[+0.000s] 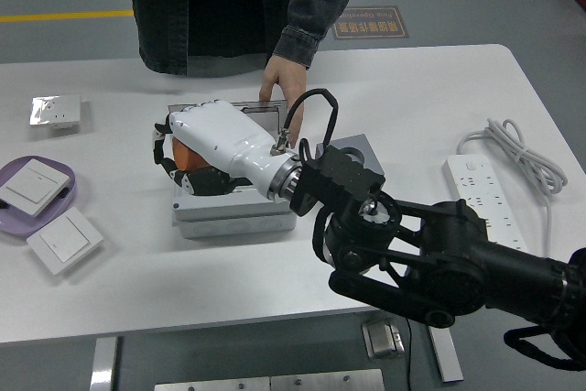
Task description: Pick up the cylinder from the cube,place it in the box,flap close box
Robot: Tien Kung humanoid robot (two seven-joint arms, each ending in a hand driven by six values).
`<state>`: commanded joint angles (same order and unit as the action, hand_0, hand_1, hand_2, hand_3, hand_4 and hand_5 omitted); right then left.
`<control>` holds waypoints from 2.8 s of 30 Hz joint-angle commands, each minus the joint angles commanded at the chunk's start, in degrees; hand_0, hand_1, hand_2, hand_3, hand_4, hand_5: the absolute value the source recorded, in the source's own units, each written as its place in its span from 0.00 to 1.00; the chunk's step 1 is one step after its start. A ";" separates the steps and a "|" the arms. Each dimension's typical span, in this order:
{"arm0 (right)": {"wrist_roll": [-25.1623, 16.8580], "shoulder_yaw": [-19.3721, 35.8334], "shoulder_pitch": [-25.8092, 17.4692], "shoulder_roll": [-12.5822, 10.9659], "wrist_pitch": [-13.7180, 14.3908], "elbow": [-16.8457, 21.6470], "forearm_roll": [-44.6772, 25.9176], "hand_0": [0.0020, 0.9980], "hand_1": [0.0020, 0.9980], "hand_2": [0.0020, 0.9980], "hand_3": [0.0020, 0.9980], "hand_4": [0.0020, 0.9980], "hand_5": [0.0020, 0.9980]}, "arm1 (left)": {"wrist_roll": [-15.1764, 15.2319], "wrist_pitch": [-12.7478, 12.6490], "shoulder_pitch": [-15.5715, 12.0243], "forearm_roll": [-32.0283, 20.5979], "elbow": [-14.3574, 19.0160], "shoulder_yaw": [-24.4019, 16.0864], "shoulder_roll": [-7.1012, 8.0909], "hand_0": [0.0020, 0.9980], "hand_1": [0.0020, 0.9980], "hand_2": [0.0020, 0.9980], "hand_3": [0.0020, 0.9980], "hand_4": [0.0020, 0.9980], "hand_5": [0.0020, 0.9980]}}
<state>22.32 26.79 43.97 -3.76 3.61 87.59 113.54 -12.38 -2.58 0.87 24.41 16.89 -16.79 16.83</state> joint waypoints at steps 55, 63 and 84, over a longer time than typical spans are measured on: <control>-6.03 -5.98 -0.85 3.76 13.28 -25.39 -2.62 0.85 0.75 0.73 0.75 0.72 0.28 | 0.60 -0.24 -0.20 -1.56 -0.11 0.61 0.05 0.62 0.59 0.54 0.62 0.69 0.22; -6.41 -5.95 -0.91 3.76 13.65 -25.13 -3.44 0.85 0.75 0.73 0.78 0.80 0.35 | 0.65 -0.19 -0.23 -1.57 -0.09 0.72 0.05 0.62 0.59 0.54 0.62 0.69 0.23; -12.06 -0.74 3.35 -6.23 18.05 -7.96 -33.44 0.82 0.73 0.72 0.78 0.88 0.43 | 0.76 -0.20 0.07 -2.08 -0.05 1.20 0.06 0.62 0.59 0.54 0.62 0.70 0.23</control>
<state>10.26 26.05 47.32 -10.00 21.66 79.63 80.10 -11.61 -2.78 0.95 22.33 16.84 -15.59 16.88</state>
